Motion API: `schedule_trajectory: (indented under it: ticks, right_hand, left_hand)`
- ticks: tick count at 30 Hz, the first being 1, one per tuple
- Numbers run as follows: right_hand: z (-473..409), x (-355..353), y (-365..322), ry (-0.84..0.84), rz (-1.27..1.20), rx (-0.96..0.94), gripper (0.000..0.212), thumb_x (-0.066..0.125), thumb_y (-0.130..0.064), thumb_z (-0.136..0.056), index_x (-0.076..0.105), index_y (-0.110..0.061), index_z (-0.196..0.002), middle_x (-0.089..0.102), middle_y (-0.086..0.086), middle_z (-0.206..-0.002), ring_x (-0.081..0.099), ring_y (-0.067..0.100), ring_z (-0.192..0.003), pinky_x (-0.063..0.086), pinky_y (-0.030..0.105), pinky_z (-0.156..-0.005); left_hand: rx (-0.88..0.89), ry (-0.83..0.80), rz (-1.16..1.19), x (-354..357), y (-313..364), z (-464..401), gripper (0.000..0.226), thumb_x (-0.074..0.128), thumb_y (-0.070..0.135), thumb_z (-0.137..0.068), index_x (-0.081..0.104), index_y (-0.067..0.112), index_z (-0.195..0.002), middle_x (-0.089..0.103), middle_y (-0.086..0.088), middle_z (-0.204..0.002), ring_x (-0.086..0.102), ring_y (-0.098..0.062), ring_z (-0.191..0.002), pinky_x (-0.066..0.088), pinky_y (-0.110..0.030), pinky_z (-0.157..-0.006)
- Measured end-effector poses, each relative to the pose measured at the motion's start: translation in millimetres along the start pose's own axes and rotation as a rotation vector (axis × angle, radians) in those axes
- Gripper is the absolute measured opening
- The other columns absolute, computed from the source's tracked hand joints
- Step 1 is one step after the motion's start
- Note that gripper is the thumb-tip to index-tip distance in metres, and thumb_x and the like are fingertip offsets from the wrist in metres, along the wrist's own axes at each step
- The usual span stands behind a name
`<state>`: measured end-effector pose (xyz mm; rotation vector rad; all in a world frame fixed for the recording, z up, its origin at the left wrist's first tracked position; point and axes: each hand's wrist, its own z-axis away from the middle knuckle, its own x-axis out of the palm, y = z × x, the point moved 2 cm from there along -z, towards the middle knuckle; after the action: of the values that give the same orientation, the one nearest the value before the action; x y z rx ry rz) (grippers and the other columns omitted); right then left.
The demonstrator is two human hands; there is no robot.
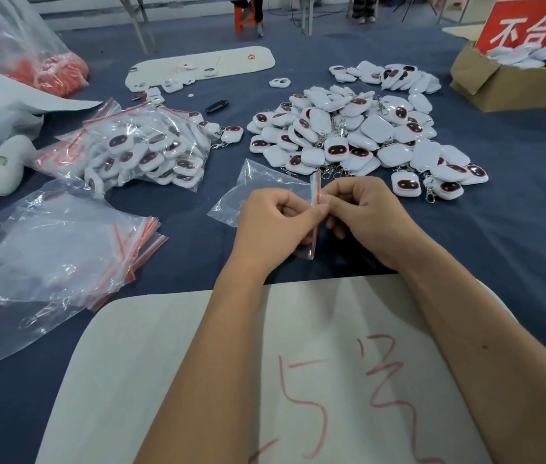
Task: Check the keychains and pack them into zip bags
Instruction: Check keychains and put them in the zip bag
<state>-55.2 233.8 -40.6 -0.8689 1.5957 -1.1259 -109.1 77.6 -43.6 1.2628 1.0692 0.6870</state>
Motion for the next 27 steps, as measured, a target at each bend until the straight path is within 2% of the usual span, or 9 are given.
schedule_trajectory:
  ticks: [3, 8, 14, 19, 22, 27]
  right_hand:
    - [0.0, -0.1, 0.8, -0.001, -0.014, 0.002, 0.023, 0.060, -0.006, -0.102, 0.071, -0.005, -0.083, 0.067, 0.002, -0.066, 0.055, 0.019, -0.060, 0.047, 0.026, -0.055]
    - [0.7, 2.1, 1.4, 0.044, 0.005, -0.001, 0.023, 0.064, -0.011, -0.101, 0.072, -0.012, -0.079, 0.071, 0.003, -0.068, 0.057, 0.020, -0.061, 0.046, 0.026, -0.050]
    - [2.4, 3.9, 0.7, 0.086, 0.097, -0.012, 0.019, 0.066, -0.018, -0.099, 0.072, -0.014, -0.081, 0.070, 0.001, -0.066, 0.055, 0.015, -0.055, 0.046, 0.029, -0.048]
    - [3.1, 3.6, -1.7, 0.062, 0.092, -0.014, 0.020, 0.062, -0.015, -0.101, 0.070, -0.012, -0.083, 0.069, -0.001, -0.066, 0.055, 0.018, -0.058, 0.047, 0.027, -0.048]
    - [3.4, 4.2, -2.3, 0.047, 0.074, -0.007, 0.021, 0.060, -0.012, -0.100, 0.068, -0.014, -0.081, 0.069, -0.002, -0.066, 0.054, 0.018, -0.059, 0.047, 0.025, -0.048]
    - [2.7, 5.5, -2.5, 0.043, 0.034, -0.011, 0.022, 0.057, -0.007, -0.095, 0.066, -0.014, -0.077, 0.068, -0.001, -0.066, 0.053, 0.018, -0.059, 0.047, 0.024, -0.047]
  left_hand:
    - [0.005, -0.004, -0.005, -0.3, -0.6, -0.5, 0.017, 0.079, 0.018, -0.088, 0.075, 0.010, -0.074, 0.073, -0.006, -0.064, 0.072, -0.021, -0.059, 0.060, -0.034, -0.052]
    - [0.039, 0.003, -0.041, -0.9, -0.5, 0.0, 0.021, 0.069, 0.012, -0.093, 0.075, 0.010, -0.072, 0.073, -0.003, -0.063, 0.071, -0.015, -0.056, 0.057, -0.026, -0.052]
    - [0.085, 0.024, -0.151, -0.9, -0.9, -1.2, 0.019, 0.066, 0.015, -0.087, 0.074, 0.017, -0.070, 0.073, 0.000, -0.064, 0.073, -0.019, -0.060, 0.064, -0.041, -0.061]
    - [0.099, 0.026, -0.170, -1.0, -0.1, -1.8, 0.019, 0.066, 0.015, -0.084, 0.072, 0.018, -0.067, 0.070, 0.003, -0.060, 0.065, -0.011, -0.053, 0.054, -0.030, -0.053]
    - [0.081, 0.027, -0.144, -1.1, -0.4, -2.5, 0.020, 0.067, 0.015, -0.084, 0.072, 0.019, -0.065, 0.069, 0.002, -0.059, 0.060, -0.011, -0.054, 0.052, -0.034, -0.055]
    - [0.055, 0.028, -0.106, -1.0, 2.8, -0.7, 0.020, 0.064, 0.014, -0.084, 0.072, 0.016, -0.065, 0.069, 0.000, -0.060, 0.059, -0.010, -0.055, 0.050, -0.030, -0.054]
